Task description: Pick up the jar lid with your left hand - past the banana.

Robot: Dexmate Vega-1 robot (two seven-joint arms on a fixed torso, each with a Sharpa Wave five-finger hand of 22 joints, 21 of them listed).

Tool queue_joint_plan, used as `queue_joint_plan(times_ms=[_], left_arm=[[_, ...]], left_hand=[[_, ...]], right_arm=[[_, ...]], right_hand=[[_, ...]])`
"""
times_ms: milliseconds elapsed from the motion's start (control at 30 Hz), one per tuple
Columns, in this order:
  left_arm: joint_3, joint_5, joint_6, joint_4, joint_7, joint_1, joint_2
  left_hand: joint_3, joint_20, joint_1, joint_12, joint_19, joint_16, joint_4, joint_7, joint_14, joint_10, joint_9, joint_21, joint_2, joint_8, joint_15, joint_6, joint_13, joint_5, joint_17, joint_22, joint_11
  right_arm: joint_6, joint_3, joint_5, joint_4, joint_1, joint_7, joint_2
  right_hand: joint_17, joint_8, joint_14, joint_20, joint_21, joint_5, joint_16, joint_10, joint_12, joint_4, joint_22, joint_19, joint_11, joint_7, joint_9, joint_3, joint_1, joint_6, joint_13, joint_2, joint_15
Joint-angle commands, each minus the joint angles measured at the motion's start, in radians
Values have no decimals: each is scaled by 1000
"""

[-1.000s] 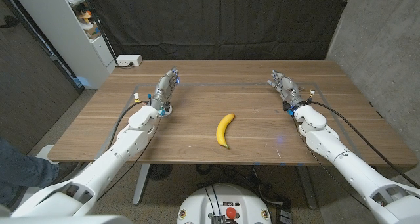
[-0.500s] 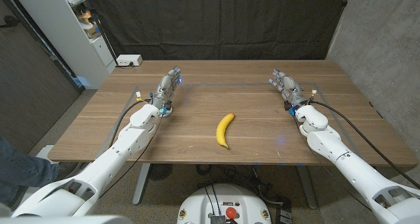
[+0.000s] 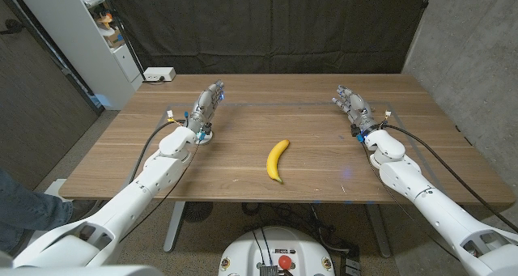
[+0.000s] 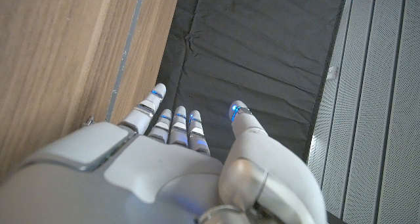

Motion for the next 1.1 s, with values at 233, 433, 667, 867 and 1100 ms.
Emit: queue_joint_plan(times_ms=[233,433,667,867,1100], left_arm=[[-22,43,-4,-112,21,53,81],[-36,60,1,-151,32,76,118],[-56,69,2,-184,44,100,149],[-66,84,12,-219,51,117,177],[-79,120,26,-261,80,138,211]], left_hand=[[7,6,16,7,3,7,-7,4,12,16,4,5,3,7,3,15,6,5,5,5,7],[8,8,19,7,6,7,-11,4,14,18,4,5,5,6,3,16,6,4,5,5,9],[10,9,23,7,6,7,-14,4,17,19,4,5,6,6,4,16,6,4,5,5,9],[11,11,27,7,7,6,-18,3,17,18,4,5,6,5,4,16,7,4,5,5,11],[14,13,35,5,7,5,-24,4,16,16,4,4,6,4,4,16,7,3,5,5,10]], right_arm=[[-10,6,-14,-41,-25,-26,-21],[-15,9,-16,-53,-33,-39,-25],[-9,10,-23,-56,-36,-44,-27],[-2,13,-27,-65,-39,-48,-29],[-4,18,-26,-69,-45,-52,-33]], right_hand=[[4,2,2,1,5,7,4,8,1,2,4,4,2,-3,3,10,7,10,2,2,9],[4,2,2,1,5,7,4,9,1,2,4,4,2,-4,3,10,7,11,2,3,9],[4,2,3,1,6,7,4,9,1,1,4,5,2,-4,3,10,7,11,2,3,8],[4,2,4,0,6,7,4,9,1,1,4,5,1,-5,3,11,8,11,2,3,8],[4,1,5,0,6,7,4,10,1,2,4,6,2,-4,3,11,7,11,1,3,8]])
